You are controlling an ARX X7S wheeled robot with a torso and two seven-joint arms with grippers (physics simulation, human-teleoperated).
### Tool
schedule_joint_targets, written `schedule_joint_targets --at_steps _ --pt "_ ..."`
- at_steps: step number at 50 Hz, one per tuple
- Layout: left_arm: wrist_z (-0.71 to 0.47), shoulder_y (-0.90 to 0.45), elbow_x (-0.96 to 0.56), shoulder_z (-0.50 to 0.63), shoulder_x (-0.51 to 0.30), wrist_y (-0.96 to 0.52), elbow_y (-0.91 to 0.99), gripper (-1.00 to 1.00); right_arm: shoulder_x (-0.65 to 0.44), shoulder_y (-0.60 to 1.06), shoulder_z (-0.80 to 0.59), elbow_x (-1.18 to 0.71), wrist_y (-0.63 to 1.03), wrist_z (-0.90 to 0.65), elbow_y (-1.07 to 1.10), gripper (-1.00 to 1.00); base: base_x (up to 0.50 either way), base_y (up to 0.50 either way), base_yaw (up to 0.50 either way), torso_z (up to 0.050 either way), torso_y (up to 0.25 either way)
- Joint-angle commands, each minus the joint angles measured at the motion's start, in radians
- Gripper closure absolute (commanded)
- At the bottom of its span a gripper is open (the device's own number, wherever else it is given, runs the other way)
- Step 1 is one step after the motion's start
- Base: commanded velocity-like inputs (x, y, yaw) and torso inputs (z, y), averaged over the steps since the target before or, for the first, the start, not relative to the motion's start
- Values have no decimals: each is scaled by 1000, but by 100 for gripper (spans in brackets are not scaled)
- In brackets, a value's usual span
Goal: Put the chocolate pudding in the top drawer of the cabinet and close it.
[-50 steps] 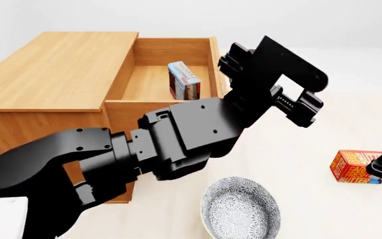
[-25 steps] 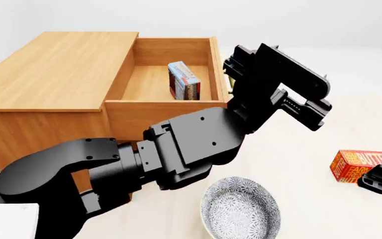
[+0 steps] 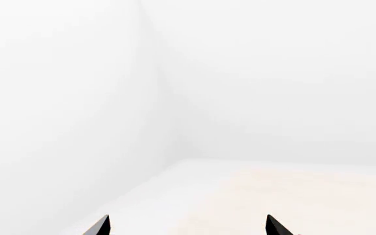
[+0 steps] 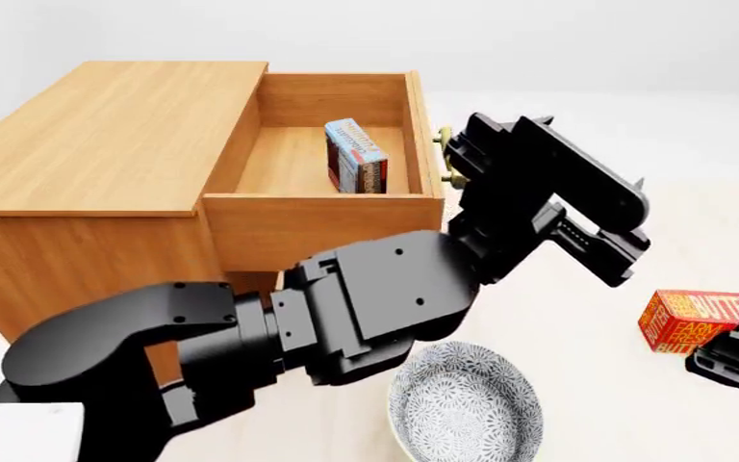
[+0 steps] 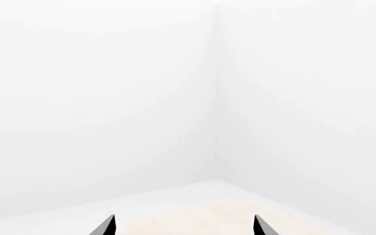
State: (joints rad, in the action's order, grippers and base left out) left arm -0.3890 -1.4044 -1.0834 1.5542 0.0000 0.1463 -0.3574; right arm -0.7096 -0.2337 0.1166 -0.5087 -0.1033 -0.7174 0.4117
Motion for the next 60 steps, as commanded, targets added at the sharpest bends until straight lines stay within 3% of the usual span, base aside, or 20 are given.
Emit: schedule_joint_targets --at_steps 1,47,60 --pt "47 31 3 0 0 -3 -40 -100 7 0 1 3 -4 1 -4 -100 0 0 0 0 0" --pt "182 92 50 -4 0 -21 -172 -100 9 0 5 -5 6 11 -2 -100 0 0 0 0 0" --pt "153 63 34 -6 0 -14 -292 -100 8 -1 5 -9 12 13 0 -100 0 0 0 0 0"
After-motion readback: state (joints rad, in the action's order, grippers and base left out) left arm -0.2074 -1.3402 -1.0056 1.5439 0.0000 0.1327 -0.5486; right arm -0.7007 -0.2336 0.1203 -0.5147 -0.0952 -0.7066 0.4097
